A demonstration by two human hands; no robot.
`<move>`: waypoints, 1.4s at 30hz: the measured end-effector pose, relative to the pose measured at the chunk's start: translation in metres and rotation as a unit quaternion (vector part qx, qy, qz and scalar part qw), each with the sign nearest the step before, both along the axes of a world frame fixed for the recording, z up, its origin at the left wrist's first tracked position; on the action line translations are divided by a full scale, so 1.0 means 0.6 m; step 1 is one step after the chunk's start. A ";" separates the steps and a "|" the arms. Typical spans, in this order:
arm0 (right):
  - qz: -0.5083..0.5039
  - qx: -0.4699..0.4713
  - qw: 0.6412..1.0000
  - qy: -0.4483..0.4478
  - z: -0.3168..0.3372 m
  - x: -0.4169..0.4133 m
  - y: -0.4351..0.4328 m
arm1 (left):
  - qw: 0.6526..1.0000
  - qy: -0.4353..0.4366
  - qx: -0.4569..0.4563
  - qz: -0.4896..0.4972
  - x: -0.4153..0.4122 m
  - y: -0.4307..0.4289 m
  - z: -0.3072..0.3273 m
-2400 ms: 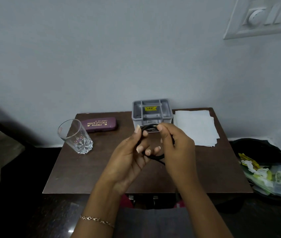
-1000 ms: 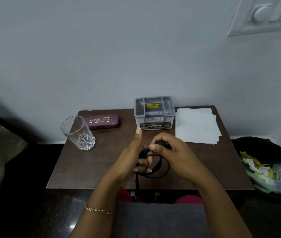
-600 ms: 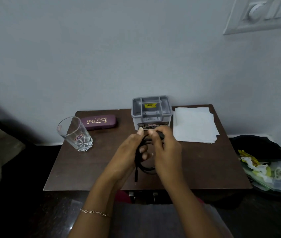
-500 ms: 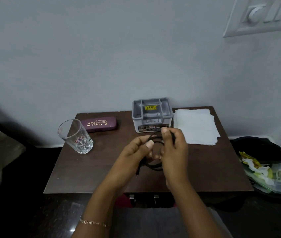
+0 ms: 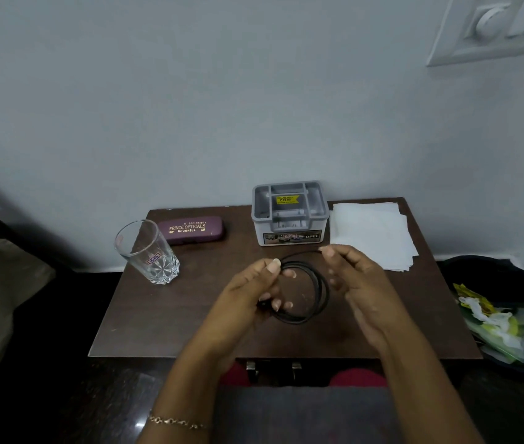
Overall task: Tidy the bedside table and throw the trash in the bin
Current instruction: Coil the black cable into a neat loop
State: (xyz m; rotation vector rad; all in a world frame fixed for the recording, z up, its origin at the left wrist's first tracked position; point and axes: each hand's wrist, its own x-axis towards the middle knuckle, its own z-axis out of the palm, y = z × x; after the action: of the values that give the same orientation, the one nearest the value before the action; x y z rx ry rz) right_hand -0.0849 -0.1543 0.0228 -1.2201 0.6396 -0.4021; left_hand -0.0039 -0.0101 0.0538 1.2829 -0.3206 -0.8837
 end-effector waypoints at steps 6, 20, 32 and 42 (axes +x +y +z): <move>0.140 -0.098 0.984 0.049 -0.020 0.014 0.014 | 0.998 0.037 -0.035 0.047 -0.002 -0.014 -0.005; 0.248 -0.169 0.952 0.065 -0.019 -0.009 -0.007 | 0.923 -0.281 0.216 0.153 0.021 -0.009 -0.049; 0.122 -0.533 0.828 0.123 0.028 0.024 0.067 | 0.876 -0.352 0.254 0.209 0.016 -0.010 -0.048; 0.190 -0.027 0.980 0.046 -0.005 0.008 0.039 | 0.941 -0.209 0.105 0.244 0.022 -0.004 -0.036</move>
State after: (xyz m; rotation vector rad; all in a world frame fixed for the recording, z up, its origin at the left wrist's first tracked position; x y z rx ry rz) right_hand -0.0803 -0.1310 0.0200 -1.3842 0.4608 -0.0429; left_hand 0.0091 -0.0126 0.0322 1.6559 -0.2254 -0.2206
